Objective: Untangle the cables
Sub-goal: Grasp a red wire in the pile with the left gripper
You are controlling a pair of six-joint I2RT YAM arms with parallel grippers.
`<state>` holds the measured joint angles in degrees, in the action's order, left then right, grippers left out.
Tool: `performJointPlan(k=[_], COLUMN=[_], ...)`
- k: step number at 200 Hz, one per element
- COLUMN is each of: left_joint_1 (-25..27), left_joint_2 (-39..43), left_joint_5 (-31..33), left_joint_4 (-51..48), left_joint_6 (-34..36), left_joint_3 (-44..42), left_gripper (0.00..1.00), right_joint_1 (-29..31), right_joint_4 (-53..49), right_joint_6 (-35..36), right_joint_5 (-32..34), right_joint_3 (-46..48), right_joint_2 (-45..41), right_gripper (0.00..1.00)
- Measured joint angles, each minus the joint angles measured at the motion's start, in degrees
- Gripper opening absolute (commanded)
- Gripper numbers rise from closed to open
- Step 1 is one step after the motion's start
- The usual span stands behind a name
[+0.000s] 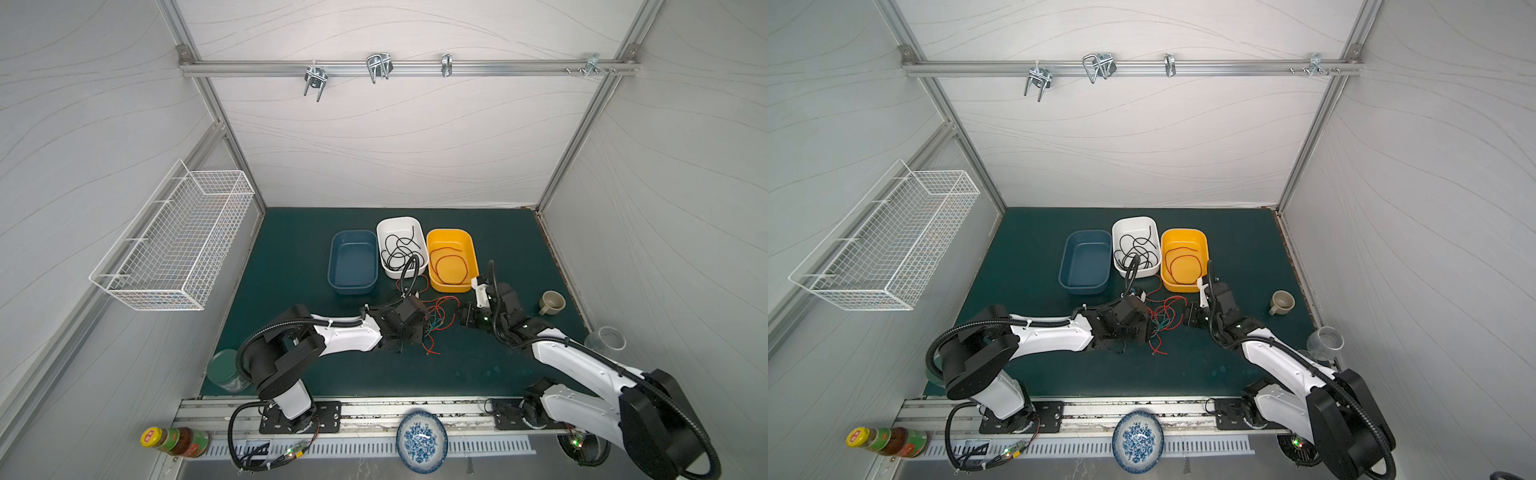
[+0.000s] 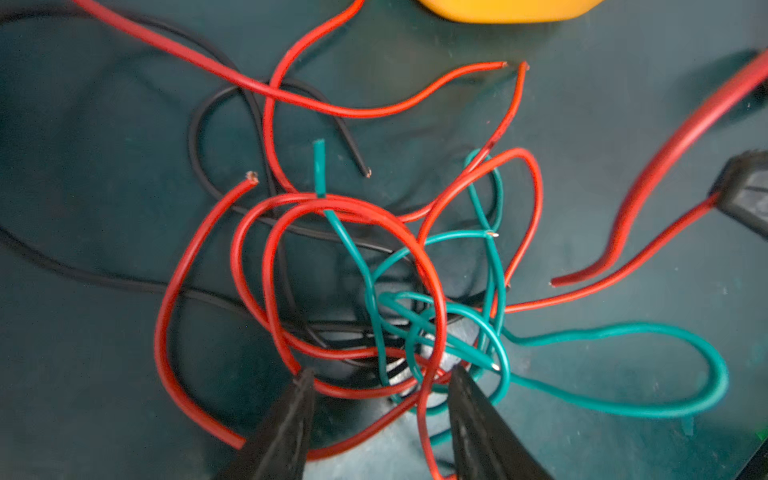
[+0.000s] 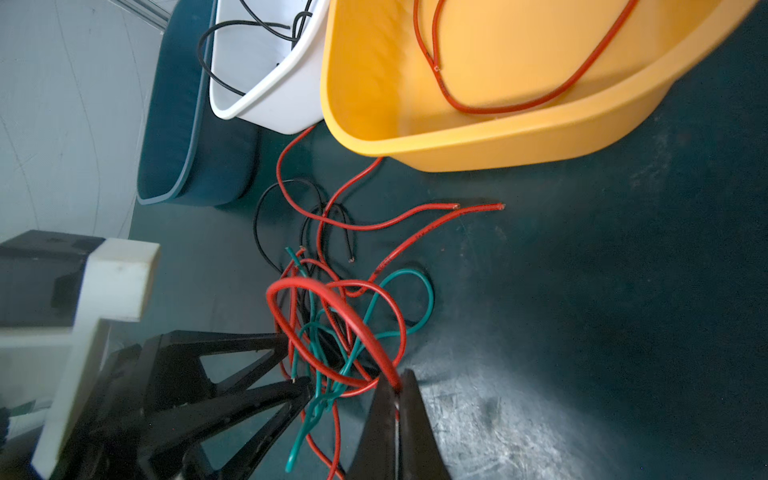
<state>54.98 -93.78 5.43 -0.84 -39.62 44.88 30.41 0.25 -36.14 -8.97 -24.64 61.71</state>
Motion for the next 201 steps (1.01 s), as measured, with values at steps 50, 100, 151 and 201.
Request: performJointPlan(k=[50,100,151,201], left_joint_1=[0.17,0.2,0.2,0.2], left_joint_2=[-1.27,-1.31,0.92,8.92], left_joint_5=[-0.07,0.48,2.23,4.83], left_joint_4=[1.99,1.64,-0.44,-3.89], left_joint_6=[-0.37,-0.31,0.15,1.16], left_joint_3=[0.0,0.11,0.09,-0.74], left_gripper=[0.4,0.2,0.02,0.0], right_joint_1=[0.0,0.0,0.0,0.0], right_joint_4=[0.09,0.13,0.13,-0.76], right_joint_6=[0.0,0.0,0.0,-0.02], right_joint_5=[0.0,0.02,0.22,2.43], right_joint_3=[0.0,0.02,0.02,0.02], right_joint_2=[-0.02,-0.02,-0.02,-0.79], right_gripper=[0.0,0.0,0.0,0.0])
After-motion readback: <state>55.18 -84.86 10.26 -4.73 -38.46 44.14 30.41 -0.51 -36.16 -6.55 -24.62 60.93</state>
